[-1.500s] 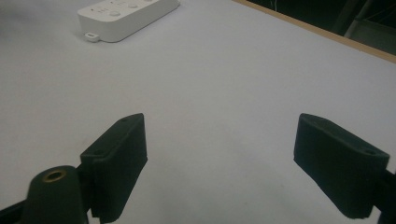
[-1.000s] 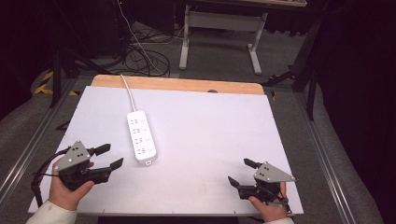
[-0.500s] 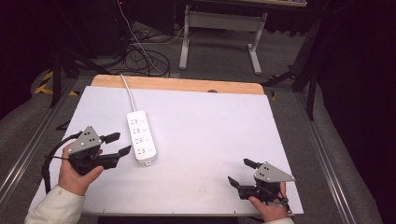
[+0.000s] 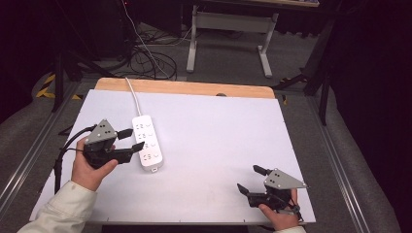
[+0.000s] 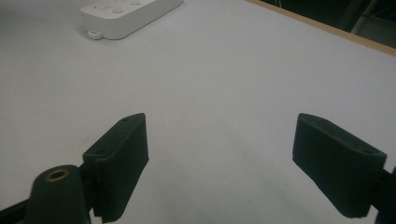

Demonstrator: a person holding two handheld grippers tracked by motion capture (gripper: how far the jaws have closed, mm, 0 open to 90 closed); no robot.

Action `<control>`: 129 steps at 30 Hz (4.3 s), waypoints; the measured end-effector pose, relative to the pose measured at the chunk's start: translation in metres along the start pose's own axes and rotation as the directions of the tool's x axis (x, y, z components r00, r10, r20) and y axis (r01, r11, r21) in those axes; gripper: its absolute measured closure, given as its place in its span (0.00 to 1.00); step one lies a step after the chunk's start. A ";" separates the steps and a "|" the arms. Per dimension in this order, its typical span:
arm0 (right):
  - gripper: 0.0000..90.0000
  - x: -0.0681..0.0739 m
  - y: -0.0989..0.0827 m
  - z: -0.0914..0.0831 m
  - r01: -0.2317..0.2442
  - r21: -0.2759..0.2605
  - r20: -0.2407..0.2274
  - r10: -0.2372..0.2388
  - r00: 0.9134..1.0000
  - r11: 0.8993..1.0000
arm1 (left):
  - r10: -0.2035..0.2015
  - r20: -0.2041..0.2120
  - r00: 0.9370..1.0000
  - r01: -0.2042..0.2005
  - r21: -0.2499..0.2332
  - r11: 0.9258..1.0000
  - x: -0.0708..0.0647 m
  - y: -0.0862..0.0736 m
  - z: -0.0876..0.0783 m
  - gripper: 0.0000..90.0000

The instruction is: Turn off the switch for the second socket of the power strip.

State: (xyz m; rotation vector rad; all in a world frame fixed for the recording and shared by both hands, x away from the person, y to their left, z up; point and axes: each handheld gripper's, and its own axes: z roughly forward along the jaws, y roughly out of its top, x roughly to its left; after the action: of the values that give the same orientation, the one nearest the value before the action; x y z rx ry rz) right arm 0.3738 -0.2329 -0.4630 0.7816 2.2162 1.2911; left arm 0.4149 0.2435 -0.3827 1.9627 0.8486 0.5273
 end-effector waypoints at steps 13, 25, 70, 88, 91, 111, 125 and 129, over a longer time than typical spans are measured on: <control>0.21 -0.001 -0.001 0.000 -0.002 0.000 -0.005 0.002 1.000 1.000 | 0.012 -0.015 1.000 -0.011 0.037 0.999 0.002 0.012 0.022 0.44; 0.21 -0.001 -0.001 0.001 0.000 0.006 -0.012 0.000 1.000 1.000 | 0.001 -0.013 1.000 0.000 0.058 0.998 0.007 0.018 0.043 0.45; 0.23 0.000 -0.002 0.002 0.014 0.011 -0.035 -0.013 0.999 1.000 | -0.106 -0.069 0.992 0.122 0.298 0.947 0.047 0.014 0.106 1.00; 0.25 0.000 -0.002 0.003 0.013 0.020 -0.048 -0.012 0.999 1.000 | -0.139 -0.084 0.987 0.160 0.362 0.918 0.057 0.006 0.123 1.00; 0.25 0.000 -0.003 0.003 0.012 0.020 -0.049 -0.011 0.999 1.000 | -0.137 -0.088 0.987 0.160 0.371 0.915 0.056 0.004 0.125 1.00; 0.25 0.000 -0.003 0.003 0.013 0.020 -0.051 -0.012 0.999 1.000 | -0.127 -0.096 0.987 0.155 0.374 0.914 0.056 0.002 0.130 1.00; 0.25 0.000 -0.003 0.003 0.013 0.023 -0.052 -0.011 0.999 1.000 | -0.112 -0.099 0.989 0.142 0.381 0.913 0.054 0.000 0.131 1.00; 0.25 0.000 -0.003 0.003 0.013 0.024 -0.052 -0.012 0.999 1.000 | -0.093 -0.110 0.990 0.128 0.380 0.916 0.052 0.000 0.131 1.00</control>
State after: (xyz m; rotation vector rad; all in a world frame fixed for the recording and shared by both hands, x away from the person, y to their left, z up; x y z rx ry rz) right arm 0.3747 -0.2321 -0.4667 0.7502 2.2778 1.2943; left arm 0.5351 0.2073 -0.4466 2.2414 1.1862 0.4048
